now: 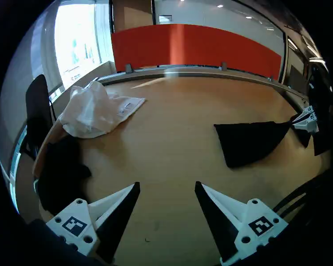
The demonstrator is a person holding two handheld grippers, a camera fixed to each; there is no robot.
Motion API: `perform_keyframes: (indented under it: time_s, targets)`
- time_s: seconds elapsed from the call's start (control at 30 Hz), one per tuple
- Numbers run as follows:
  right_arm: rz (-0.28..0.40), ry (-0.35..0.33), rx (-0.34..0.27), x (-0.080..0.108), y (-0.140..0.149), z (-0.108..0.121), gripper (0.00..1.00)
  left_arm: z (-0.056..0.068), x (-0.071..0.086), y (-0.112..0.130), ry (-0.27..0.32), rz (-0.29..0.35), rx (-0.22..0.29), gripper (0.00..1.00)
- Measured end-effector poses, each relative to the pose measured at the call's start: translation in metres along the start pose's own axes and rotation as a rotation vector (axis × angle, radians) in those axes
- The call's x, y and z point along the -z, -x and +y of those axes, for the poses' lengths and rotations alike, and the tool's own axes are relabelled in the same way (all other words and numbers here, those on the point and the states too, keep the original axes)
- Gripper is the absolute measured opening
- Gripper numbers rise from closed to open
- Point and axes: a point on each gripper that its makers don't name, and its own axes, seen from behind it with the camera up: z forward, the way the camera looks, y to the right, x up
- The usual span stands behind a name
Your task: Fold towel
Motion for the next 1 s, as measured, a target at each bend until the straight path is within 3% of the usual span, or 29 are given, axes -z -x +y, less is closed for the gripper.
perform_keyframes:
  time_s: [0.27,0.47,1.0]
  targets:
    - [0.026,-0.003,0.026,0.001,-0.018,-0.002,0.03,-0.002,0.005,0.001,-0.003,0.007,0.015,0.92]
    - [0.048,-0.021,0.079,-0.003,-0.043,-0.012,0.03,-0.002,0.010,0.002,-0.006,0.011,0.026,0.92]
    - [0.094,-0.133,0.225,-0.031,-0.111,-0.063,0.03,-0.009,0.031,0.005,-0.024,0.028,0.073,0.92]
